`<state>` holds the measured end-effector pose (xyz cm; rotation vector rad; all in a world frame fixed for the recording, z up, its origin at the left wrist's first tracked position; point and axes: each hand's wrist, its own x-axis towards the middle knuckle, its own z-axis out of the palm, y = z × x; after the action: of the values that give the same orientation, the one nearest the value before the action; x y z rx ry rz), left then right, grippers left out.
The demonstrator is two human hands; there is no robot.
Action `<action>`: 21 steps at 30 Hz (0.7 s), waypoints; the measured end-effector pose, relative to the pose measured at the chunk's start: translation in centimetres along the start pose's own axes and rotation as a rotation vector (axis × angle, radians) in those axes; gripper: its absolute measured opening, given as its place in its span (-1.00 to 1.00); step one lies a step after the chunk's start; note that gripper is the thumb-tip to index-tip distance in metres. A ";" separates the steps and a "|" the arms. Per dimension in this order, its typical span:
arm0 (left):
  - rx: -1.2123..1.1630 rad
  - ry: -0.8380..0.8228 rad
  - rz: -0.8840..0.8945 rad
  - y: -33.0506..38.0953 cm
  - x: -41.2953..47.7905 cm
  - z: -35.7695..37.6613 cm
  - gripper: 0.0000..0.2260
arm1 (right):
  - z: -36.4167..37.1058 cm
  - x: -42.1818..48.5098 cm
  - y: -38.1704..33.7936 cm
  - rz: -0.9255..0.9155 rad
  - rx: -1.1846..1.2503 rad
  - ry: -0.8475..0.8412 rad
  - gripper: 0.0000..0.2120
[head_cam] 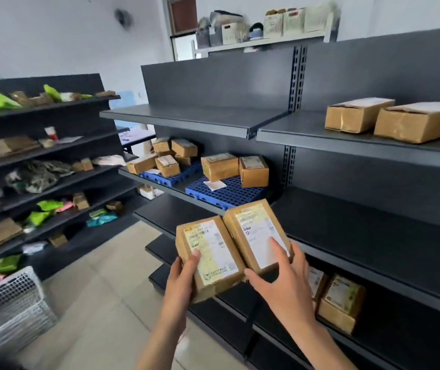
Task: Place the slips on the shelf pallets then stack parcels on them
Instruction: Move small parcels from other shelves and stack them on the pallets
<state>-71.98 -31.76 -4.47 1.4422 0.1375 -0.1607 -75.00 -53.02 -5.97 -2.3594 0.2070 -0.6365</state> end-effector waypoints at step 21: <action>0.023 -0.217 -0.109 19.7 45.6 6.9 -0.44 | 8.0 39.5 1.4 0.098 0.136 0.060 -0.51</action>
<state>-23.50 -37.46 6.92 1.4308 0.0366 -0.4076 -36.71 -61.69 3.29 -2.1875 0.2948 -0.6538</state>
